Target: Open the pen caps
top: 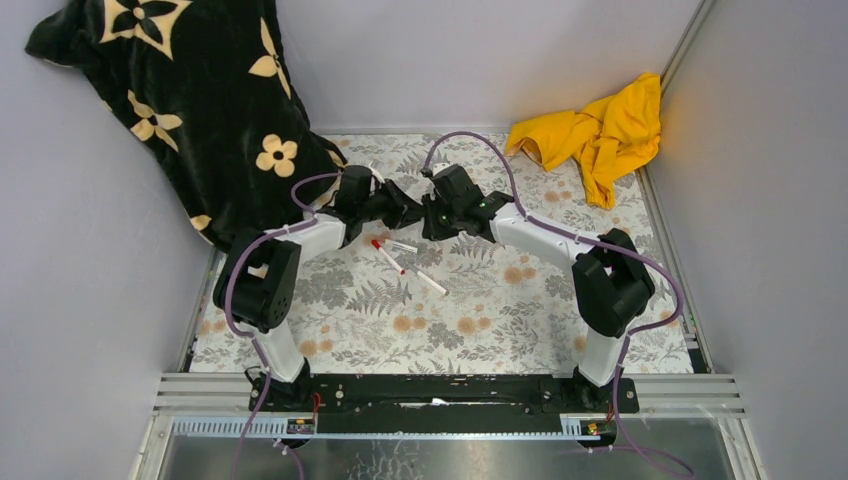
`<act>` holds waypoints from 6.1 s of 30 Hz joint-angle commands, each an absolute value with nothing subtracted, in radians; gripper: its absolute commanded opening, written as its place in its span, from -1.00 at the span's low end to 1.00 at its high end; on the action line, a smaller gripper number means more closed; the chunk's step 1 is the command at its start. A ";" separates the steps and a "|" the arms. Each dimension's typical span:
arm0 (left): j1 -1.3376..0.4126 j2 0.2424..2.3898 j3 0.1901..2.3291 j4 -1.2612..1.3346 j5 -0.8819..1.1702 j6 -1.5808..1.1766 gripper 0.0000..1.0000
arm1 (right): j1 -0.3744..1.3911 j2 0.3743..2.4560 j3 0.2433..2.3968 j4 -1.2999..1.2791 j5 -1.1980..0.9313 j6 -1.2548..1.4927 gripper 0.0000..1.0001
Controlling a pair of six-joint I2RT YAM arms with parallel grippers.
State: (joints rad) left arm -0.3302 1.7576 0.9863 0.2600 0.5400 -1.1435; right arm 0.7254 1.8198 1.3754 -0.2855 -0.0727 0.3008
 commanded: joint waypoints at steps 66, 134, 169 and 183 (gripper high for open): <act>-0.107 1.698 1.103 -0.136 0.030 -0.804 0.03 | 0.428 2.154 1.620 -0.373 0.250 0.255 -0.35; -0.063 1.003 0.621 0.002 0.030 -1.139 0.57 | 0.813 2.358 1.911 -0.515 -0.057 -0.175 -0.18; -0.185 1.305 0.727 0.143 0.167 -1.137 0.58 | 0.811 1.931 1.549 -0.346 -0.158 -0.040 -1.00; -0.292 1.429 0.790 0.197 0.167 -1.162 0.47 | 0.809 1.847 1.493 -0.296 -0.183 -0.012 -1.00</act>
State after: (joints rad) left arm -0.2783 1.4166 0.7616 0.1284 0.1581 -1.1526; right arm 0.8059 1.9251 1.4929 -0.3458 -0.1635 -0.0246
